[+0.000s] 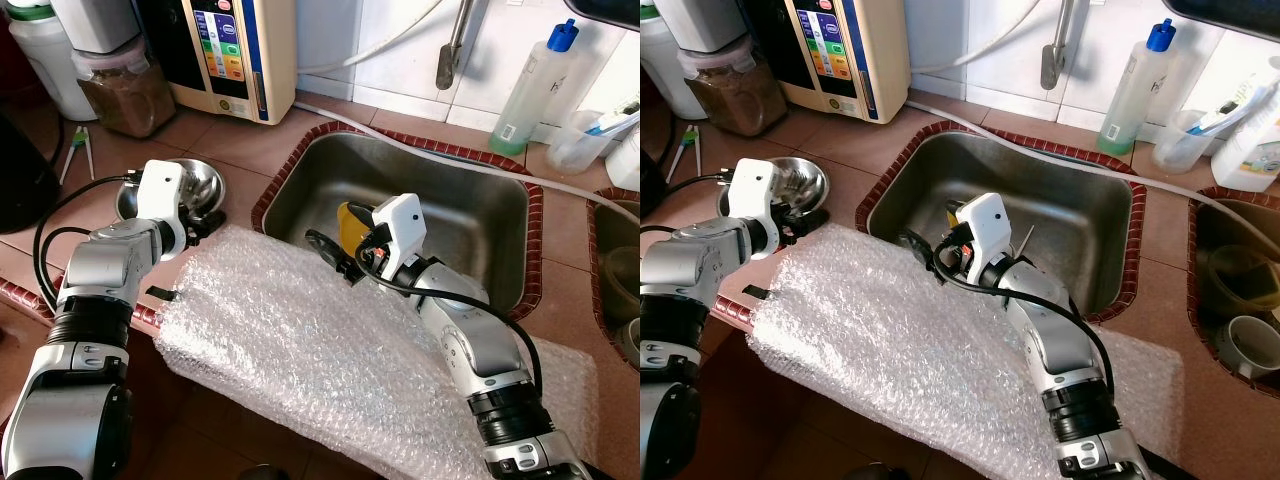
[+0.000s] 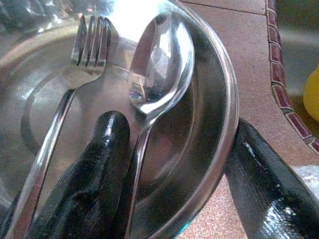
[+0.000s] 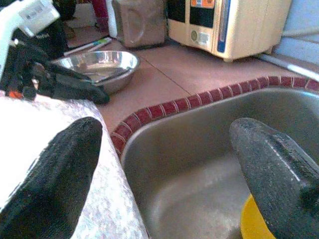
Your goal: Kitchen organization
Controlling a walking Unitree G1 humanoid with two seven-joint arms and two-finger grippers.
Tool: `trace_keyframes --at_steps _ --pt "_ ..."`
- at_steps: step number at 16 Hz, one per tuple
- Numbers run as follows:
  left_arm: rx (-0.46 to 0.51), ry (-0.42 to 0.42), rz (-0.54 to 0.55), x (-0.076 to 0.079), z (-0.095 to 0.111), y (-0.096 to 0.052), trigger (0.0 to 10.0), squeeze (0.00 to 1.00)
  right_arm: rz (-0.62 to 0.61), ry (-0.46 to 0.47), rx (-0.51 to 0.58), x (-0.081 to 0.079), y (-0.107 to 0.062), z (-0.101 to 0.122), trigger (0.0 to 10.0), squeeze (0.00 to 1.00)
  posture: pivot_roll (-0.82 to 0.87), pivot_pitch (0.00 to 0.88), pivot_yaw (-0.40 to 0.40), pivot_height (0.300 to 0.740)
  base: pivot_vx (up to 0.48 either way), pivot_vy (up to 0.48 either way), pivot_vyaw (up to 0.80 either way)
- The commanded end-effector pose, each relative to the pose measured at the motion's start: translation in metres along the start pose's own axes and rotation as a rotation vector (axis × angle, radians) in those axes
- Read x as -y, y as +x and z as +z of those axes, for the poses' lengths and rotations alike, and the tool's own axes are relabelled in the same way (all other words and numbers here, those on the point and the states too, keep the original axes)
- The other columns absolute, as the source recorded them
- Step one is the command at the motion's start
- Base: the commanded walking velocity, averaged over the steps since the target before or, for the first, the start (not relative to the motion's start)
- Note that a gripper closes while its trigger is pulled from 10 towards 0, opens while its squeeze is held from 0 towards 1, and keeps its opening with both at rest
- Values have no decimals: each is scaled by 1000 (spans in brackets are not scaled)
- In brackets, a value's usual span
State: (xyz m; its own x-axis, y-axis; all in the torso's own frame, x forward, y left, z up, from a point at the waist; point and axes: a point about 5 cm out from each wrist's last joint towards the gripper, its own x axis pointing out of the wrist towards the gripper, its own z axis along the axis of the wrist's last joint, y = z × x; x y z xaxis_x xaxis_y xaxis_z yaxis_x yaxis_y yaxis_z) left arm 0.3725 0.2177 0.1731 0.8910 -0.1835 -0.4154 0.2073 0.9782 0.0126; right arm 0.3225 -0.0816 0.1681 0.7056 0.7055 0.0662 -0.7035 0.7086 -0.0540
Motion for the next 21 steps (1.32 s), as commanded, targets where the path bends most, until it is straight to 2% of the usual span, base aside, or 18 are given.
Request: trace_keyframes --at_steps 1,2,6,13,18,21 --pt "-28 -6 3 -3 -7 0 0 0 19 -3 24 -3 0 4 10000 0 -12 101 55 740 0 0 0" --pt "-21 -43 -16 1 -7 2 0 0 29 -4 28 -5 1 5 10000 0 -12 102 55 740 0 0 0" --pt "-17 -50 -35 7 -7 4 0 0 28 -8 22 -3 1 5 10000 0 -14 100 53 740 0 0 0" --pt "39 -88 15 3 2 3 0 0 20 -12 10 -3 2 2 10000 0 -12 100 52 740 0 0 0" --pt "157 -130 36 3 17 3 0 0 7 -16 1 -2 2 1 10000 0 -15 99 52 740 0 0 0" --pt "197 -138 49 2 24 2 0 0 3 -18 -2 -1 2 0 10000 0 -15 97 51 740 0 0 0"
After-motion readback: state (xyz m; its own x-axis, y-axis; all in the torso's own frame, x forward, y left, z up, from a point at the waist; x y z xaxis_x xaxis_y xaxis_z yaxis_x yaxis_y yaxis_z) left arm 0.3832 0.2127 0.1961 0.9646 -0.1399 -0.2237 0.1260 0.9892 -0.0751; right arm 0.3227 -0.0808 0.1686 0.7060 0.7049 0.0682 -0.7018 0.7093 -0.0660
